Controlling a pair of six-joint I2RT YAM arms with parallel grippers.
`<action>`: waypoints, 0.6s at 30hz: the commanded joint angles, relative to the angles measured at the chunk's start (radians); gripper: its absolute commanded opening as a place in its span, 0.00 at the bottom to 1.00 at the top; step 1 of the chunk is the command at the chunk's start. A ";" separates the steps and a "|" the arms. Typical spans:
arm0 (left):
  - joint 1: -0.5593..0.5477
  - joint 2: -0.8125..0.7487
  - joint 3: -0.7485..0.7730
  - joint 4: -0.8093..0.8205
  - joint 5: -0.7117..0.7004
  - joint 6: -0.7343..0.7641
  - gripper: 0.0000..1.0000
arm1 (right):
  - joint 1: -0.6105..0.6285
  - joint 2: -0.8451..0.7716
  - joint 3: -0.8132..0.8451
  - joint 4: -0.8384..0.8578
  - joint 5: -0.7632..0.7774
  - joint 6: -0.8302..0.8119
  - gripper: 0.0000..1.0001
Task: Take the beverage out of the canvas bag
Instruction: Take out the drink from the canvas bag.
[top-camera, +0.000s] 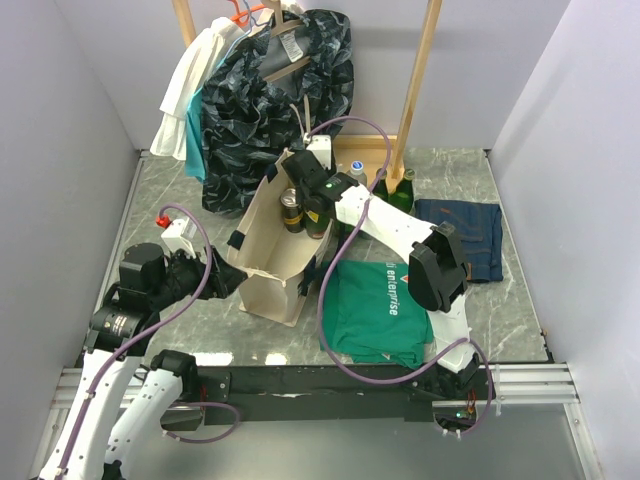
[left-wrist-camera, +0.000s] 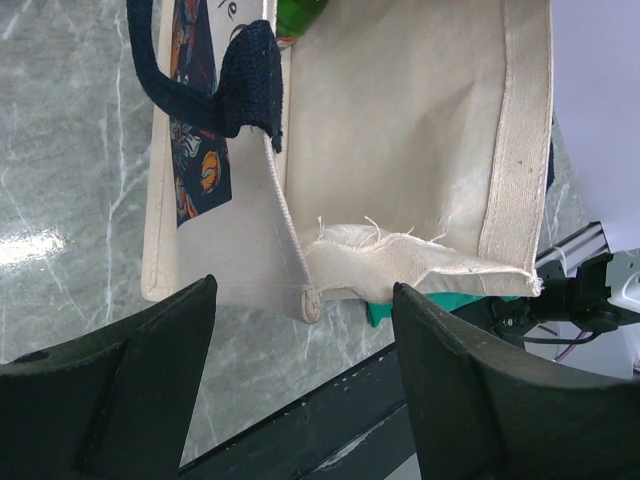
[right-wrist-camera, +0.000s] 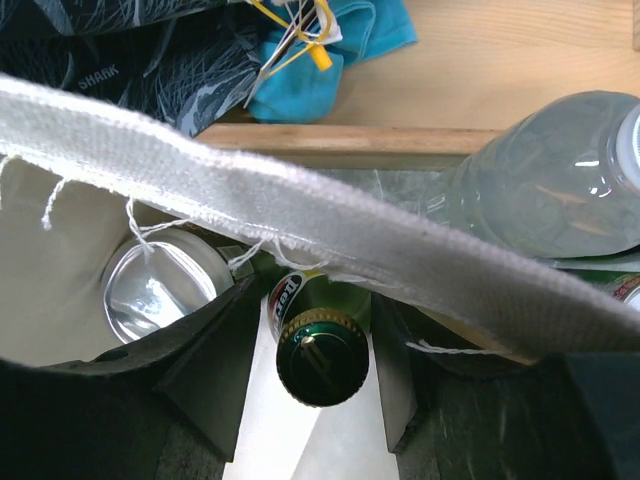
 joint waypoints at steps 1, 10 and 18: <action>-0.003 0.002 0.001 0.006 -0.014 -0.009 0.77 | -0.018 -0.049 0.006 0.040 0.048 -0.007 0.55; -0.003 0.002 0.001 0.007 -0.012 -0.010 0.76 | -0.017 -0.061 0.016 0.029 0.055 -0.020 0.52; -0.003 0.003 0.001 0.006 -0.014 -0.010 0.76 | -0.018 -0.047 0.035 -0.012 0.058 -0.020 0.48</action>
